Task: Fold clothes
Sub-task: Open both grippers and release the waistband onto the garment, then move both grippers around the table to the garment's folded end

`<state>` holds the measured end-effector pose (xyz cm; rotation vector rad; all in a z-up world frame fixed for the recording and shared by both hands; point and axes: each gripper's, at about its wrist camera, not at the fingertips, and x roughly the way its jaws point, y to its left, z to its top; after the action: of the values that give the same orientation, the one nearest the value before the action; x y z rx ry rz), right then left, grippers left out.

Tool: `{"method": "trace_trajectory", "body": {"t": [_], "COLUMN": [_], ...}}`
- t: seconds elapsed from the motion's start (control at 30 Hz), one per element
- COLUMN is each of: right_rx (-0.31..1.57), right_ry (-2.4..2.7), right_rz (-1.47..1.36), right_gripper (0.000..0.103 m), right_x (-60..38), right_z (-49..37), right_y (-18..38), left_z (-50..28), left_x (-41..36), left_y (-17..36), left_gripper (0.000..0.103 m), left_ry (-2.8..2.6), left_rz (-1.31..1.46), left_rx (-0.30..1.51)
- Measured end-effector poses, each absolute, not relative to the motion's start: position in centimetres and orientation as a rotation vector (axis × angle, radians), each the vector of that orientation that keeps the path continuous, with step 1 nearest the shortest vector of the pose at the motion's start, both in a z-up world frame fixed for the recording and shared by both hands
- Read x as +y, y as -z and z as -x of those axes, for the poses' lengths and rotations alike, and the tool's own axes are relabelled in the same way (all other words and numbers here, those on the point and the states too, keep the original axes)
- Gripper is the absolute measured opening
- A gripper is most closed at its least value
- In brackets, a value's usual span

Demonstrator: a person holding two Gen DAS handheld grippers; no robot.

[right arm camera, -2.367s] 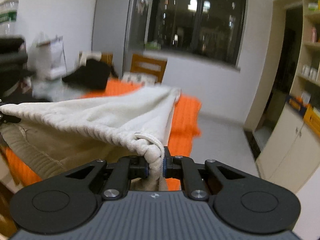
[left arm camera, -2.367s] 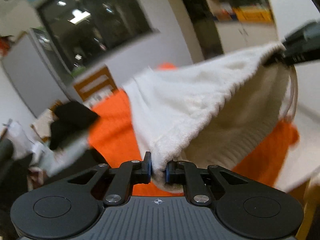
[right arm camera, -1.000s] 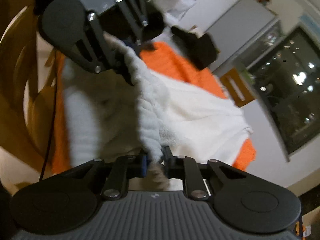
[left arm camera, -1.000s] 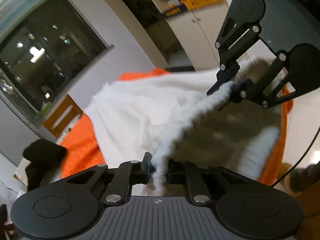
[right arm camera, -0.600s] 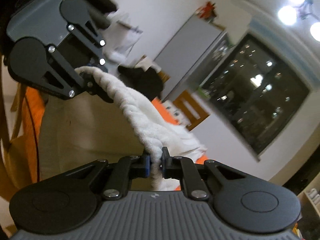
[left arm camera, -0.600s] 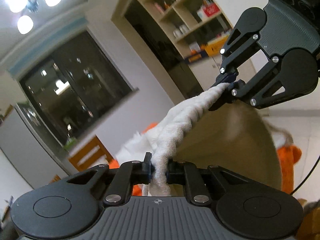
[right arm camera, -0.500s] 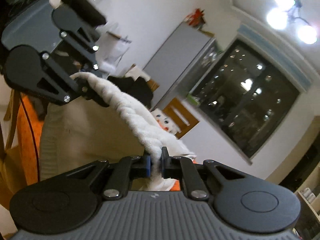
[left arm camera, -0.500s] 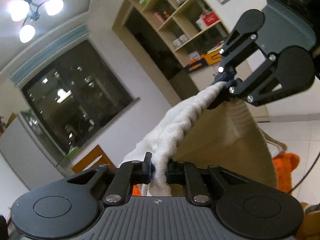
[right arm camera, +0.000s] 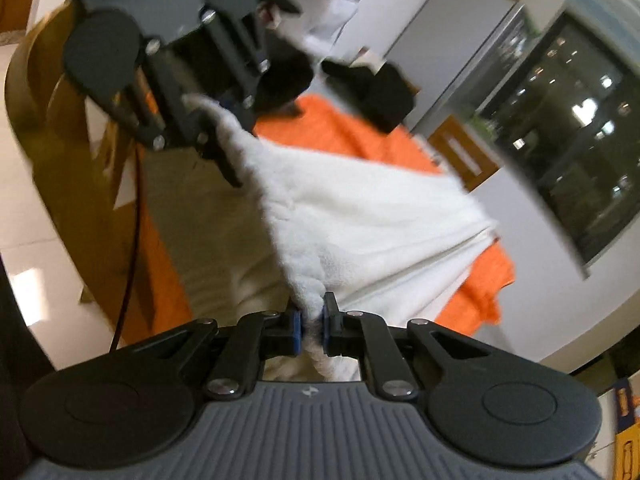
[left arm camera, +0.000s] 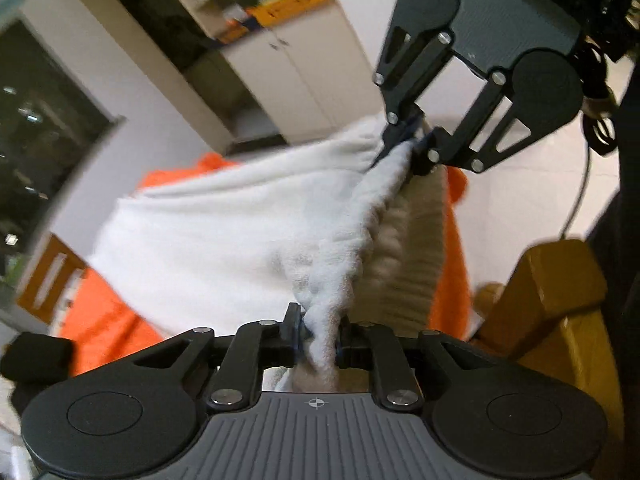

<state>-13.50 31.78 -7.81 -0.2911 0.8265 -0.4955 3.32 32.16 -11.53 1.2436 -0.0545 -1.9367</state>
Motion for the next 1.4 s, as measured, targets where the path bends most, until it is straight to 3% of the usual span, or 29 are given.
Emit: {"method": "trace_trajectory", "body": {"t": [0.3, 0.5, 0.63, 0.83, 0.97, 1.03, 1.23, 1.4], "right_rx": [0.911, 0.855, 0.815, 0.754, 0.771, 0.783, 0.678, 0.694], "right_ry": [0.423, 0.520, 0.583, 0.676, 0.692, 0.705, 0.796, 0.832], "right_rz": [0.153, 0.054, -0.012, -0.111, -0.106, -0.073, -0.002, -0.145], "right_gripper": [0.029, 0.034, 0.049, 0.049, 0.048, 0.018, 0.014, 0.013], "right_x": [30.7, 29.5, 28.7, 27.5, 27.0, 27.0, 29.9, 30.1], "right_z": [13.5, 16.2, 18.0, 20.7, 20.2, 19.5, 20.9, 22.2], "right_y": [12.1, 11.2, 10.6, 9.7, 12.2, 13.2, 10.8, 15.0], "left_z": [-5.8, -9.6, -11.2, -10.0, -9.5, -9.1, -10.1, -10.1], "left_x": [30.7, 31.8, 30.9, 27.1, 24.8, 24.2, 25.4, 26.1], "left_y": [12.6, 9.3, 7.9, 10.5, 13.6, 14.9, 15.9, 16.1], "left_gripper": [0.042, 0.043, 0.043, 0.039, 0.030, 0.028, 0.027, 0.027], "left_ry": [2.065, 2.078, 2.055, 1.928, 1.891, 1.879, 1.818, 1.798], "left_rz": [-1.263, -1.115, -0.969, -0.806, -0.817, -0.852, -0.889, -0.863], "left_rx": [0.197, 0.349, 0.441, 0.593, 0.715, 0.748, 0.794, 0.779]}}
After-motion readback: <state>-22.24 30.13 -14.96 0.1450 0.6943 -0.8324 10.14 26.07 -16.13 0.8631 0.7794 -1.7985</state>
